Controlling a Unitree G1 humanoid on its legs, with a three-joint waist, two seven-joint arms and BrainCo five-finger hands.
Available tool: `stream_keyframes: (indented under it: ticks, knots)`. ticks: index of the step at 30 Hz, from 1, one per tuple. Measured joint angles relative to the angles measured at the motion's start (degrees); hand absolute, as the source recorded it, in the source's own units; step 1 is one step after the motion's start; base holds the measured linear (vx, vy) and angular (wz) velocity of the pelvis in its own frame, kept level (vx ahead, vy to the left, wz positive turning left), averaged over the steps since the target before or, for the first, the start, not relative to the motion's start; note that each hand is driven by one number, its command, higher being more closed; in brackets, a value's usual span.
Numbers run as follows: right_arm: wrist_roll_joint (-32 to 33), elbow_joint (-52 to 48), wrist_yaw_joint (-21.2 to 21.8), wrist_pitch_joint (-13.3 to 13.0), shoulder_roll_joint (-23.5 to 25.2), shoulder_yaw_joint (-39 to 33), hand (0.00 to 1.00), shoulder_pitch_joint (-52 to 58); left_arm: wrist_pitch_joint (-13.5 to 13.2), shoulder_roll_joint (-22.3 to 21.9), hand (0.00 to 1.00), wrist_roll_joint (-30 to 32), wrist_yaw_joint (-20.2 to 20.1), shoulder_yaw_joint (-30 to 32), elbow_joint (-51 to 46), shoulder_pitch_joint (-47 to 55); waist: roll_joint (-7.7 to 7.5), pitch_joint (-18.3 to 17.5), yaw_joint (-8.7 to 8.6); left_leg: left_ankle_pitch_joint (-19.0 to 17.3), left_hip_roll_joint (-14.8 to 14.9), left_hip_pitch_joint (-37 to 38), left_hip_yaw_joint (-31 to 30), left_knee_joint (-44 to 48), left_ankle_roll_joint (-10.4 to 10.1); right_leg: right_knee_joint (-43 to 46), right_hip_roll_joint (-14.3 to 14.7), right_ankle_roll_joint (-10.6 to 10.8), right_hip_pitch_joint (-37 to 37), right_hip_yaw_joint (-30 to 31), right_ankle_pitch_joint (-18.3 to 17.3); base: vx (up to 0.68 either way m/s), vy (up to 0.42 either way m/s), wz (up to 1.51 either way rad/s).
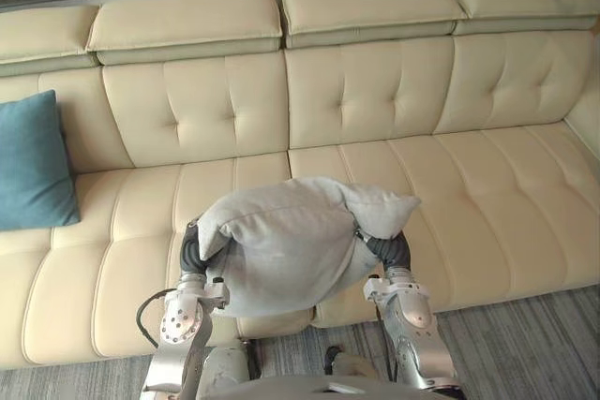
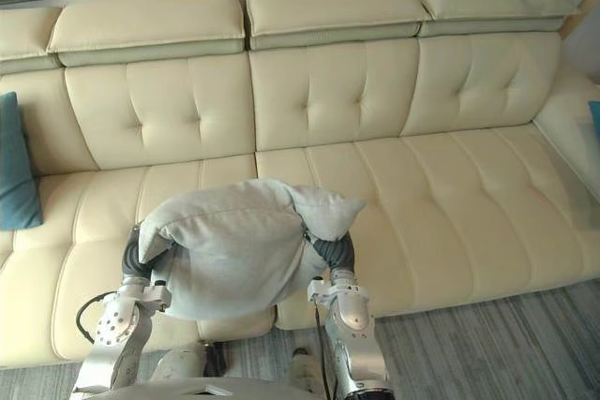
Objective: Pick up cushions and gather them together orderly.
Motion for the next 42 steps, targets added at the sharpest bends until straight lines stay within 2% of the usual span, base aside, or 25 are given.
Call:
stream_keyframes:
  ticks: [2, 5, 8, 9, 10, 11, 12, 13, 15, 16, 17, 18, 21, 25, 30, 32, 35, 36, 39, 42]
  knots:
    - [-1.1, 0.1, -0.1, 0.0, -0.6, 0.0, 1.00, -2.0, 0.0, 0.0, 1.00, -0.1, 0.2, 0.0, 0.0, -0.6, -0.04, 0.1, -0.19, 1.5, -0.4, -2.1, -2.7, 0.6, 0.0, 4.9, -0.4, -0.1, -3.1, -0.4, 0.0, 0.01, -0.062, 0.39]
    - [-1.7, 0.1, -0.1, 0.0, -0.9, 0.3, 1.00, -3.6, -0.4, 0.0, 1.00, -0.3, 0.7, 0.6, 0.0, -1.8, 0.28, 0.5, 0.27, 3.7, -0.7, -2.5, -5.9, -1.2, -0.1, 1.1, 0.9, 0.0, -0.6, -1.4, -0.1, -0.04, -0.022, 0.51]
    - [-1.7, -0.1, -0.2, -0.2, -2.1, 1.0, 1.00, -4.2, -0.7, -0.5, 1.00, -1.3, 1.4, 0.6, 0.0, -1.5, 2.19, 1.9, 0.73, 4.0, -0.5, -2.3, -7.4, -4.4, -0.1, 1.2, 2.2, -1.2, 0.3, -4.4, -1.2, -0.17, -0.083, 0.68]
    - [-1.7, -0.1, -0.2, -0.3, -2.4, 0.8, 1.00, -3.9, -0.8, -0.8, 1.00, -1.3, 1.4, 0.1, 0.0, -1.4, 2.71, 2.5, 0.36, 3.3, -0.6, -1.5, -5.8, -7.5, 0.4, -0.6, 1.8, -2.6, 0.1, -5.0, -0.9, -0.18, -0.001, 0.49]
    - [-1.7, 0.1, -0.2, -0.1, -2.6, 0.2, 1.00, -3.5, -0.9, -0.6, 1.00, -1.4, 1.1, -0.5, 0.4, -1.1, 2.61, 3.0, 1.45, 2.6, -0.3, -4.0, -3.0, -0.6, 3.9, -2.0, 0.6, -3.4, 0.0, -6.3, 0.5, -0.13, 0.037, 0.47]
    - [-1.6, 0.0, -0.2, -0.1, -2.3, -0.2, 1.00, -2.4, -0.9, -0.4, 1.00, -1.4, 0.4, -0.9, 1.5, -1.6, 2.56, 3.1, 1.12, 1.1, -0.9, -5.3, -2.1, 7.6, 4.2, -1.9, -0.2, -3.0, 0.1, -6.5, 0.6, -0.07, 0.071, 0.03]
    - [-1.6, 0.0, -0.2, -0.1, -2.3, -0.2, 1.00, -1.8, -0.8, -0.4, 1.00, -1.5, 0.2, -1.0, 1.7, -1.4, 3.03, 2.8, 1.02, -0.4, -0.8, -5.2, -2.1, 10.9, 3.6, -1.7, 0.0, -2.7, 0.2, -6.3, 0.5, 0.03, 0.018, 0.07]
    - [-1.6, 0.0, -0.2, -0.1, -2.5, -0.1, 1.00, -0.3, -0.8, -0.5, 1.00, -1.5, -0.4, -1.5, 1.9, -0.1, 3.86, 2.5, 0.34, -4.5, -0.5, -3.2, -3.1, 8.3, 1.7, -1.2, 1.8, -1.7, 0.1, -5.2, -0.3, 0.02, 0.019, 0.05]
    - [-1.5, -0.2, -0.2, 0.2, -1.9, -0.3, 1.00, 0.5, -0.8, 0.4, 1.00, -1.5, -1.1, -2.0, 2.1, 0.2, 3.10, 2.1, -0.37, -2.8, -2.0, -1.6, -3.5, 1.8, 2.3, -2.5, 1.9, -2.1, -0.9, -3.6, -0.2, 0.02, 0.019, 0.15]
    - [-1.5, -0.8, -0.2, 0.2, -1.8, -0.4, 1.00, 0.6, -0.8, 0.5, 1.00, -1.5, -1.4, -2.0, 2.2, 0.3, 2.78, 2.0, -0.61, 0.2, -2.9, 0.0, -2.9, -4.8, 2.8, -6.1, 2.5, -3.0, -0.5, -2.5, 1.6, 0.04, 0.007, 0.15]
    - [-1.5, -1.3, -0.2, 0.2, -1.8, -0.4, 1.00, 0.7, -0.8, 0.5, 1.00, -1.6, -1.4, -1.9, 2.2, 0.3, 2.72, 2.0, -0.46, 1.4, -3.2, 0.7, -2.8, -6.2, 2.8, -7.0, 2.4, -3.0, 0.1, -2.4, 2.7, 0.08, 0.026, 0.18]
    - [-1.6, -2.6, -0.2, 0.3, -1.5, -0.3, 1.00, 1.2, -0.8, 0.5, 1.00, -1.6, -1.4, -1.9, 2.0, 0.6, 2.73, 2.0, 0.08, 2.7, -3.6, 1.8, -2.7, -7.5, 3.0, -8.4, 2.2, -1.6, 1.1, -2.2, 4.8, 0.11, 0.034, 0.06]
    - [-1.6, -4.8, -0.2, 0.3, -1.2, -0.3, 1.00, 1.7, -0.8, 0.5, 1.00, -1.7, -1.4, -1.8, -0.1, 1.3, 2.52, 1.8, 0.71, 2.5, -3.6, 3.5, -2.6, -7.6, 2.7, -9.4, 2.1, -1.2, 3.4, -1.9, 5.2, 0.07, 0.017, 0.02]
    - [-1.8, -8.2, -0.2, 0.3, -0.5, -0.3, 1.00, 2.2, -1.4, 0.3, 1.00, -1.8, -1.9, -1.7, -2.9, 3.3, 1.87, 1.0, 1.09, 2.5, -3.2, 6.8, 0.4, -11.5, 2.1, -11.9, 2.6, -1.8, 4.5, 0.5, 6.3, 0.00, -0.010, -0.34]
    - [-2.4, -8.8, -0.5, 0.3, 0.0, -0.4, 1.00, 3.1, -1.1, 0.3, 1.00, -1.1, -1.8, -1.7, -3.0, 2.8, 0.60, 0.0, -0.46, 4.6, -3.4, 7.7, 0.5, -15.3, 2.2, -14.0, 3.1, -1.7, 4.3, 1.4, 7.6, 0.01, -0.008, -0.11]
    - [-3.8, -8.8, -1.0, 0.3, 0.0, -0.4, 1.00, 2.0, -1.0, 0.3, 1.00, -0.5, -0.4, -1.8, -3.0, 1.3, 0.65, 0.0, -0.67, 5.7, -3.5, 7.9, 0.5, -17.3, 2.0, -14.4, 3.2, -1.7, 3.8, 1.4, 7.9, 0.00, 0.000, 0.00]
    - [-6.8, -7.8, -4.3, 0.3, -0.1, -0.3, 1.00, -4.0, -1.1, 0.8, 1.00, 2.6, 3.5, -1.8, -1.0, -5.5, 0.85, 0.1, -0.80, 7.3, -3.5, 6.4, 0.6, -18.6, 2.2, -14.3, 3.5, -1.6, 1.6, 1.6, 8.6, -0.02, 0.006, -0.01]
    - [-8.1, -5.6, -6.7, 0.3, -0.3, -0.3, 1.00, -9.4, -1.0, 1.1, 1.00, 4.1, 6.0, -1.8, 2.4, -11.4, 1.10, 0.2, -0.81, 8.2, -3.4, 4.9, 0.6, -18.6, 2.2, -13.0, 3.6, -1.6, -0.5, 1.7, 8.6, -0.07, 0.016, -0.01]
    - [-9.1, -4.6, -11.1, 0.3, -0.8, -0.4, 1.00, -17.4, -0.8, 1.3, 1.00, 5.5, 10.1, -1.7, 5.4, -20.4, 1.96, 0.8, -0.87, 9.5, -3.2, 1.3, 0.6, -18.5, 2.2, -9.5, 3.6, -1.6, -5.7, 1.7, 8.2, -0.10, 0.013, 0.03]
    - [-11.1, -4.4, -17.1, 0.3, -0.8, -1.0, 1.00, -27.7, -0.6, 2.9, 1.00, 6.8, 15.5, -1.6, 10.4, -34.0, 3.41, 2.6, -0.74, 10.6, -3.6, -2.6, 0.4, -18.5, 1.5, -2.3, 2.7, -1.6, -12.7, 1.7, 6.0, -0.12, -0.002, 0.08]
